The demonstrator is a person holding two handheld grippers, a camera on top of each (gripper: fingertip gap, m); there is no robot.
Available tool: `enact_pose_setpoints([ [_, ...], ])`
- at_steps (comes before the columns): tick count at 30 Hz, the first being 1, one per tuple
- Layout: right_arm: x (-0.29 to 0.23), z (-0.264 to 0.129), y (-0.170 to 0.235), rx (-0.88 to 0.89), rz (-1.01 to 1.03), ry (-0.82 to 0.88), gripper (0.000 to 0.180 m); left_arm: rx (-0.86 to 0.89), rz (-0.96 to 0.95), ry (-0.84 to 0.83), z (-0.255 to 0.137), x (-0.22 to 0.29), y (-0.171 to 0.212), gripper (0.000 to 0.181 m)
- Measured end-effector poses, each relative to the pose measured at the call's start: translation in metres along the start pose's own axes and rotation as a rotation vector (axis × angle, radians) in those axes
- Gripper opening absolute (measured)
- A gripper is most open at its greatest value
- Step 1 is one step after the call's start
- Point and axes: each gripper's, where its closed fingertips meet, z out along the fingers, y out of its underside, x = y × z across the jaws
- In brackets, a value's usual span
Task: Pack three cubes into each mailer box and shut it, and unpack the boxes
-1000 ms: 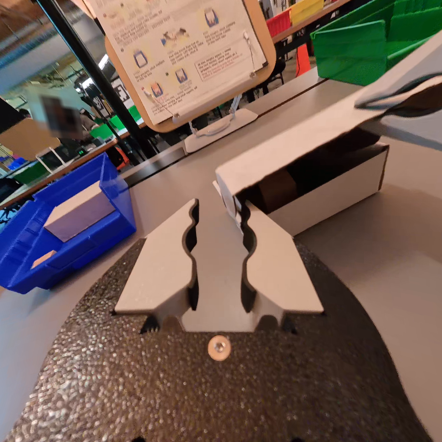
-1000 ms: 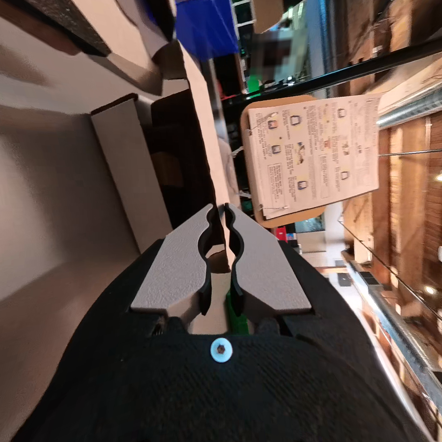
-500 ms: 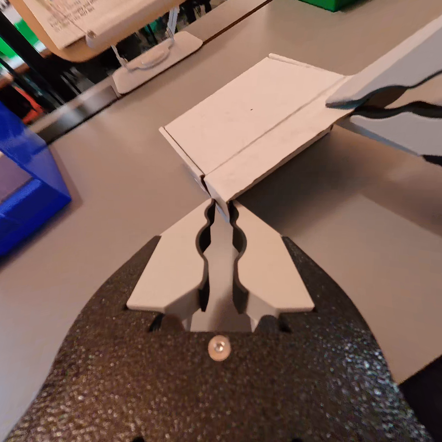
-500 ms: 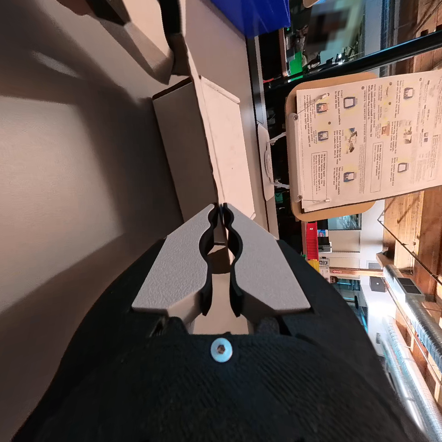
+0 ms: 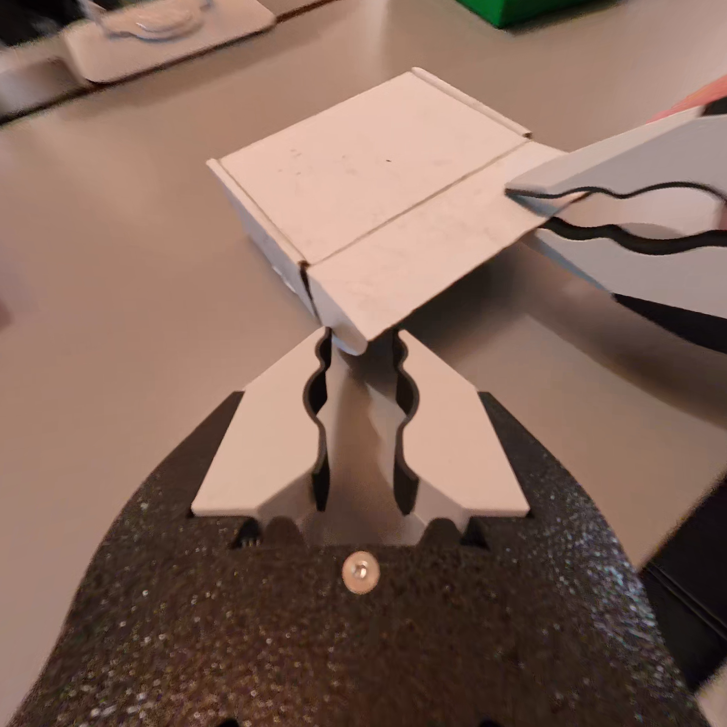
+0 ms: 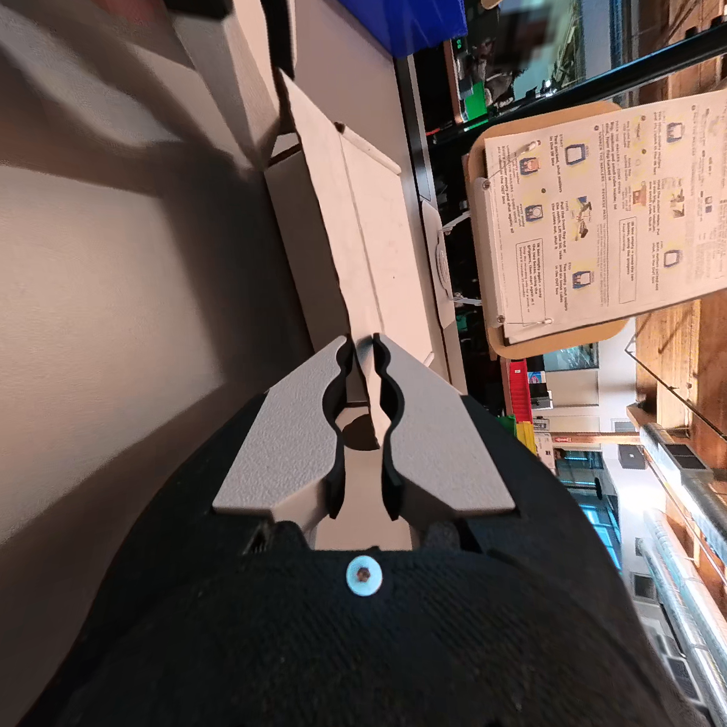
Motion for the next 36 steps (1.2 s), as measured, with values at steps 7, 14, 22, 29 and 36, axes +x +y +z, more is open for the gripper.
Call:
enact_pose_setpoints([
  [7,-0.004,0.005,0.008,-0.029,-0.016,0.035,0.014,0.038,-0.27,0.195,-0.018,-0.013,-0.015,0.025],
  [14,-0.006,0.0,0.006,0.011,0.075,-0.009,0.035,-0.041,-0.313,0.247,0.0,-0.003,-0.008,0.029],
  [22,0.035,-0.03,0.025,0.195,0.926,-0.208,0.068,-0.042,-0.394,0.345,0.0,0.003,-0.005,0.035],
  [29,0.01,0.004,0.056,0.022,1.208,-0.517,0.065,-0.089,-0.371,0.331,0.008,0.002,-0.004,0.038],
  [36,0.003,0.012,0.051,0.004,1.286,-0.605,0.043,-0.11,-0.392,0.382,0.014,0.005,-0.003,0.043],
])
